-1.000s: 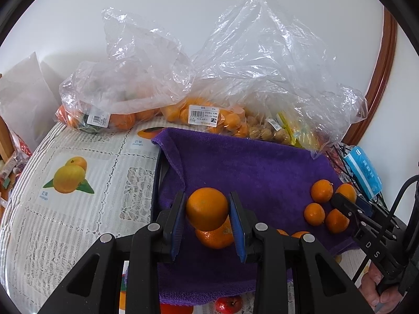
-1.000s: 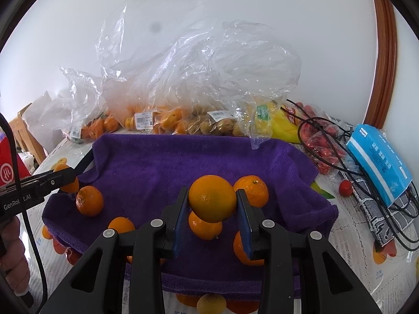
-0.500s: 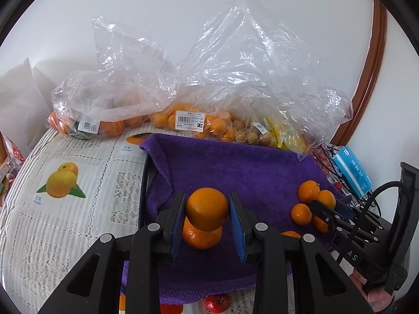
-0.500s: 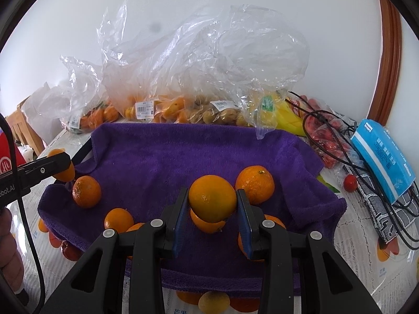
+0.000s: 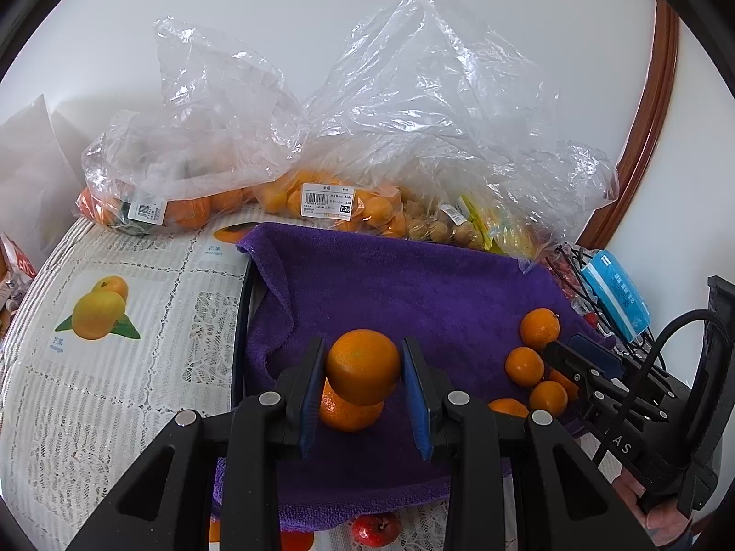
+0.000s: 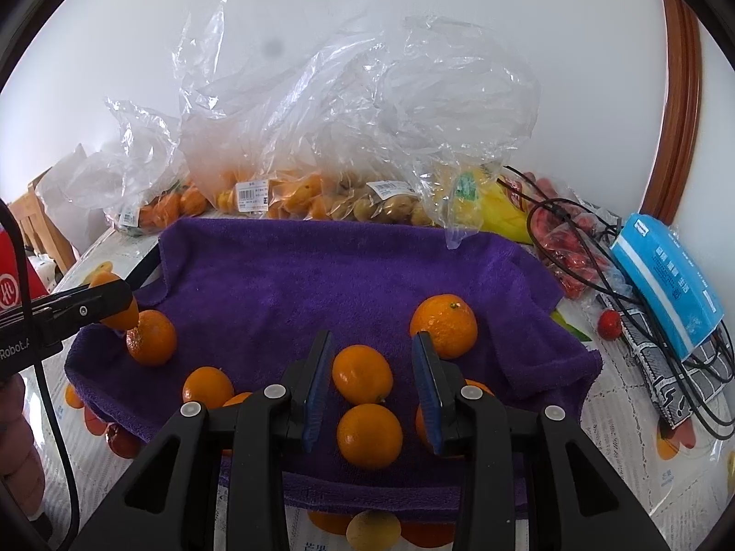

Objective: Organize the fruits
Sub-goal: 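Open the right tool to release the orange on the towel, then withdraw both tools from the towel toward the loose fruits on the cloth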

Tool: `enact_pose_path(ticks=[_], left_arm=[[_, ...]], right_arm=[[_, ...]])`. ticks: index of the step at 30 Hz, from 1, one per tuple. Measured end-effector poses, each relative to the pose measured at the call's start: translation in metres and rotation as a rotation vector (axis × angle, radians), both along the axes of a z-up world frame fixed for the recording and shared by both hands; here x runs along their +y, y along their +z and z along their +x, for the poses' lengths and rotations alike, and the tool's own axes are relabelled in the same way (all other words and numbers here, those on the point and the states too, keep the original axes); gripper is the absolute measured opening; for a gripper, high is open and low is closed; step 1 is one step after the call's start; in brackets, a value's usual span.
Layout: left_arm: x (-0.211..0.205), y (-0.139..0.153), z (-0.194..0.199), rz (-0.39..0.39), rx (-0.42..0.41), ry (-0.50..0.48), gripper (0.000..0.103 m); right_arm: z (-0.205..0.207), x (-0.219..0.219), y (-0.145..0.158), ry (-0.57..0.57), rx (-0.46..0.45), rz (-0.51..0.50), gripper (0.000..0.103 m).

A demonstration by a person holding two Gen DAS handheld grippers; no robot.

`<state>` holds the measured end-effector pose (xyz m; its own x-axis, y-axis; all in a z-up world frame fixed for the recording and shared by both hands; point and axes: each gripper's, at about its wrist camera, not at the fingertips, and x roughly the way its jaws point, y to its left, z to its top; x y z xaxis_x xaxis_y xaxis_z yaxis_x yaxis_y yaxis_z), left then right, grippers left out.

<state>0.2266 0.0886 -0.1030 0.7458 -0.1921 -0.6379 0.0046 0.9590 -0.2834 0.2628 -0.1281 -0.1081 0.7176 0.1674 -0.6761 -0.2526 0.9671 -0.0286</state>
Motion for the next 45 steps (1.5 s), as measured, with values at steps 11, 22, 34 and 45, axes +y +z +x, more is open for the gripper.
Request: enact_pose_path(ticks=[11,22,34,45], left_arm=[[-0.002,0.001,-0.001,-0.004,-0.006,-0.008,0.031],[-0.002,0.000,0.002,0.000,0.011,0.001,0.031],[-0.001,0.001,0.003,0.025,0.012,0.025,0.050],[-0.005,0.008,-0.007,0.028,-0.021,0.023,0.052]], right_arm=[[-0.002,0.000,0.001,0.000,-0.008,0.001,0.035],[-0.002,0.001,0.001,0.000,-0.007,0.000,0.035],[-0.005,0.002,0.002,0.001,-0.007,0.005,0.041],[-0.018,0.001,0.013,-0.016,-0.038,0.030,0.060]])
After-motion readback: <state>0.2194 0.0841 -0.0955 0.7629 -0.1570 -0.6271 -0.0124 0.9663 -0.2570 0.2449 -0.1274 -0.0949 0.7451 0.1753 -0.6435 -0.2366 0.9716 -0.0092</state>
